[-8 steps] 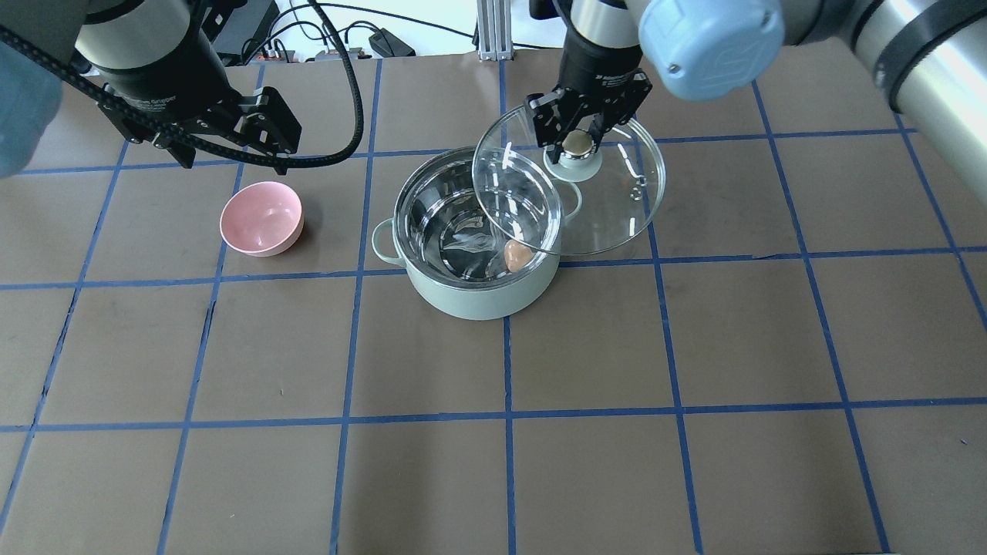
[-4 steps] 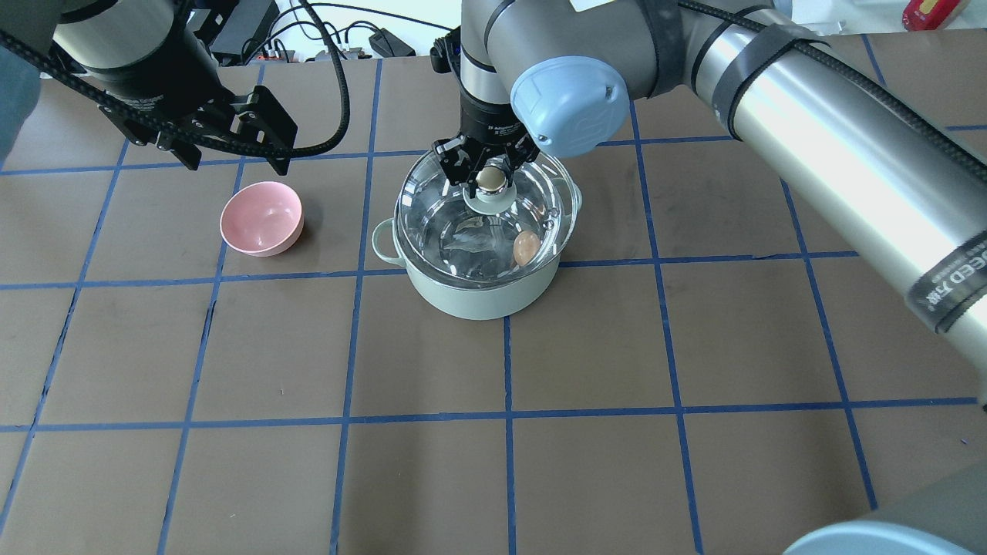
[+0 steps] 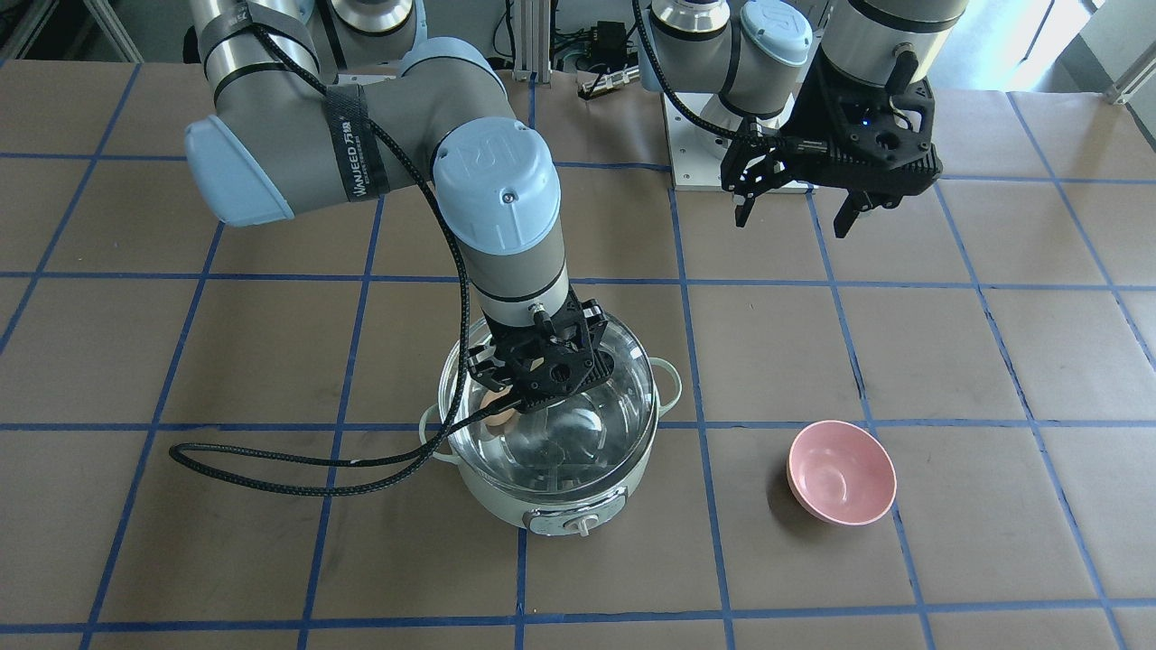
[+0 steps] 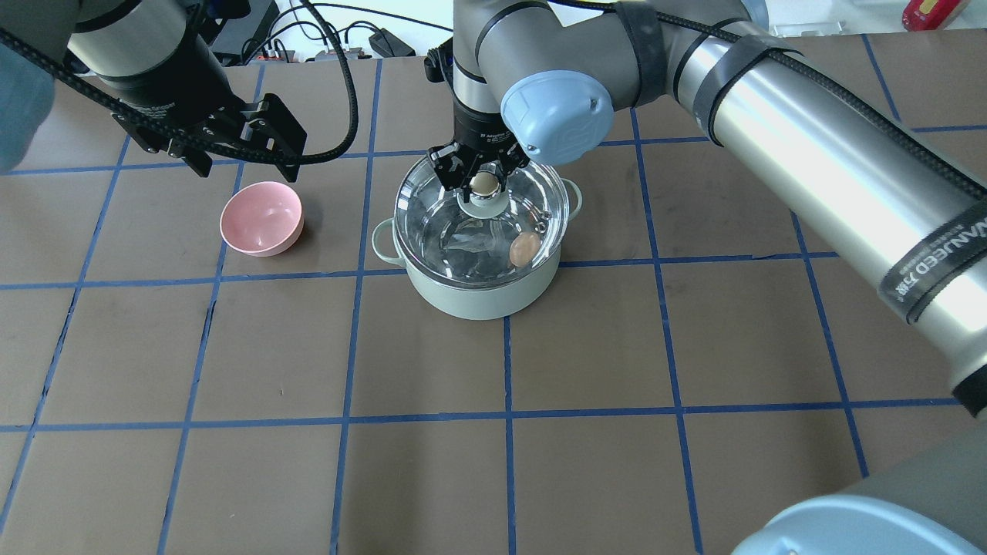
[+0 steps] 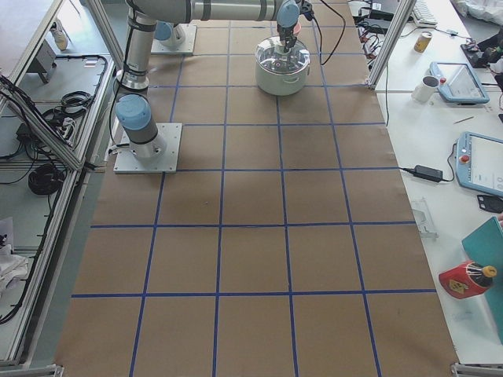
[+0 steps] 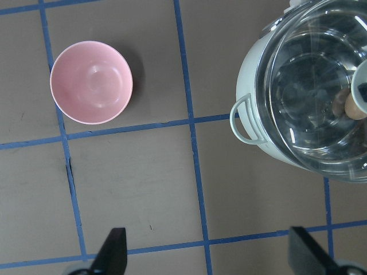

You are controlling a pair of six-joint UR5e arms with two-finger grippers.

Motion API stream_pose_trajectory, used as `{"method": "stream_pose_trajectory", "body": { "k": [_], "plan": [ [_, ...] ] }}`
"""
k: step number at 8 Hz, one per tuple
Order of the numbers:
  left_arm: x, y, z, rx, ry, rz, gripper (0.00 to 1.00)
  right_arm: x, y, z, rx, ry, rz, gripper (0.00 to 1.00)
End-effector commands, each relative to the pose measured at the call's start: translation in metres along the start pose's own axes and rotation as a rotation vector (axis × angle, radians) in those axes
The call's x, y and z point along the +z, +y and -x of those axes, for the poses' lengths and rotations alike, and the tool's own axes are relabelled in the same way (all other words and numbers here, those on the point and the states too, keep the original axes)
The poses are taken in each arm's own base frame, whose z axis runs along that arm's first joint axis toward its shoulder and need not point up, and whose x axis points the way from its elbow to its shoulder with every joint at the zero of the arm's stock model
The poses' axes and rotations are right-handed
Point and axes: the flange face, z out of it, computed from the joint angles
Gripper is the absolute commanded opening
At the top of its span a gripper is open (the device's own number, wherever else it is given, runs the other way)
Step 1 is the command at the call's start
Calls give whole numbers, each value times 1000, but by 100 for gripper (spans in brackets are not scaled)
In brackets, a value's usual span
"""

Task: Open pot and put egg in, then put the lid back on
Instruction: 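Lower the lid onto the pot and release the knob with the right gripper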

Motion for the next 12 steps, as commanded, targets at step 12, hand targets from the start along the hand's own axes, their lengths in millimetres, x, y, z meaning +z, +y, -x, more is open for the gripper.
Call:
{"method": "stream_pose_trajectory", "body": {
  "k": [12],
  "plan": [
    [5,-3,0,3,-2,13,100,16,-5,6,-14,9,4,0]
  ]
}}
